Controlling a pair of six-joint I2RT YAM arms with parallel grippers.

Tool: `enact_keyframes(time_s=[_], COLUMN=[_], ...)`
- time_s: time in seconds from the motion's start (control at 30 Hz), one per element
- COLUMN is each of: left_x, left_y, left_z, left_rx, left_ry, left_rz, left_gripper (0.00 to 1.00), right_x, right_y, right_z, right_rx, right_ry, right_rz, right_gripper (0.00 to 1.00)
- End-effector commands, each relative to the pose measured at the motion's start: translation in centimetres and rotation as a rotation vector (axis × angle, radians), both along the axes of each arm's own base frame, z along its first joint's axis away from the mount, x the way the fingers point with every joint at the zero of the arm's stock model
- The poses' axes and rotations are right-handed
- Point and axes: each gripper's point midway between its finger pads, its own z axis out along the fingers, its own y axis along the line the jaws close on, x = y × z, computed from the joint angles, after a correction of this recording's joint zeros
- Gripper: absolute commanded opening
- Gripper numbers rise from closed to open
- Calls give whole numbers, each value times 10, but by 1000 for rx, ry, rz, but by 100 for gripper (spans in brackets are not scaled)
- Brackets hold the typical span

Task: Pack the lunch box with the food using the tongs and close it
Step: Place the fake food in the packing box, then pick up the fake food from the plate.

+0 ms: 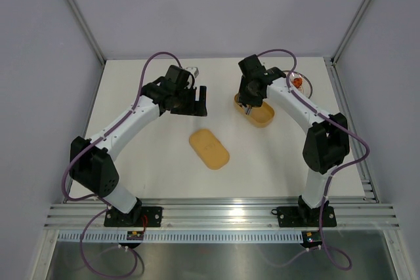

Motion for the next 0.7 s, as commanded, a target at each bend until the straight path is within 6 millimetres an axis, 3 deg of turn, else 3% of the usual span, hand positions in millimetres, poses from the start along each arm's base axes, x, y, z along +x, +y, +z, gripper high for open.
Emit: enact_keyframes(time_s=[0.0,0.4,0.67], left_x=[3,1,0], left_y=[1,1,-1], left_z=[19,20,24], left_rx=[-31,-36,-50], left_ry=[-68,-64,-67], left_rz=[-4,-4,-15], left_gripper=[82,82,82], right_x=[8,4,3], right_y=[-1,-59,-126], right_z=[52,94,100], right_rx=[27,-64,-62], right_ry=[-138,-229,-231], right_rz=[-21,-84,-153], right_gripper=[49,44,43])
